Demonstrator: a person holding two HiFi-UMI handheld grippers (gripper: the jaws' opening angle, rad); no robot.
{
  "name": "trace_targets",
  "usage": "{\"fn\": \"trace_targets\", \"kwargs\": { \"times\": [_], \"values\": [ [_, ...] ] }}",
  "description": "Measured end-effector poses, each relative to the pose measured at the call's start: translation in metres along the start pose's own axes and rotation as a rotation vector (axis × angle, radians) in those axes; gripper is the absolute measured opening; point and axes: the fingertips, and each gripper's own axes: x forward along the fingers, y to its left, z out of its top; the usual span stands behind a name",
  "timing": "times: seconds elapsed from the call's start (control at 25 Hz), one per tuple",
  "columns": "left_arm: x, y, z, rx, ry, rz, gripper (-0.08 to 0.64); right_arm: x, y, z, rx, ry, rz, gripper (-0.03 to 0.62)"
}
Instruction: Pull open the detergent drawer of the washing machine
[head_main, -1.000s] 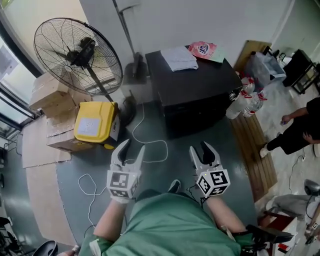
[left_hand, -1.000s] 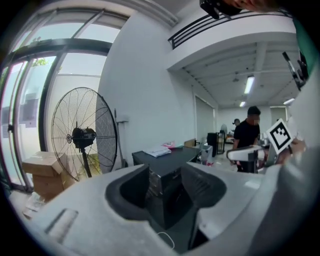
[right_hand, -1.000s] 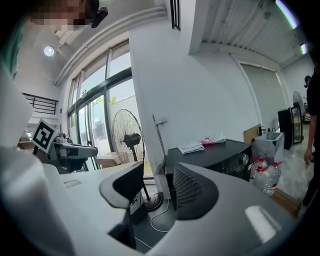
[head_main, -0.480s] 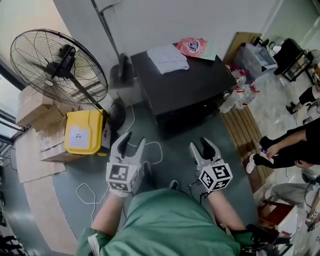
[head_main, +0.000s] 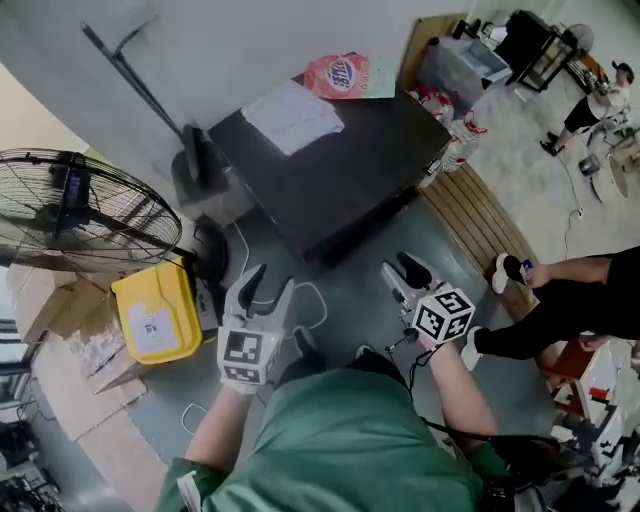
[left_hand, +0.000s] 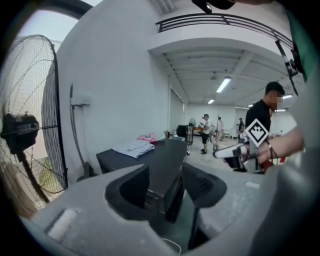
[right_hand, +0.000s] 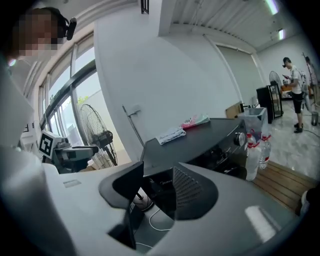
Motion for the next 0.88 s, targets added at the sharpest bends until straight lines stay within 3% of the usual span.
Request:
{"fn": "trace_targets", "kwargs": {
  "times": [0.24, 0.52, 0.76, 0.88],
  "values": [
    [0.029, 0.018, -0.009, 0.033, 0.086, -0.054, 0.207, 0.040, -0.028, -0.034, 0.105, 0.063, 0.039, 0.181],
    [0.059, -0.002, -0.007, 0.010, 0.141, -0.040, 0.207, 0.091, -0.062, -0.068, 0.205, 0.145, 0.205, 0.244],
    [0.060, -0.003, -0.019, -0.017, 0.206, 0.025, 0.206, 0.138, -0.084, -0.099, 0.381, 0.188, 0.323, 0.284],
    [0.058, 0.003, -0.027, -0.036, 0.226, 0.072, 0.206, 0.155, -0.092, -0.113, 0.410, 0.220, 0.354, 0.285]
  ]
}}
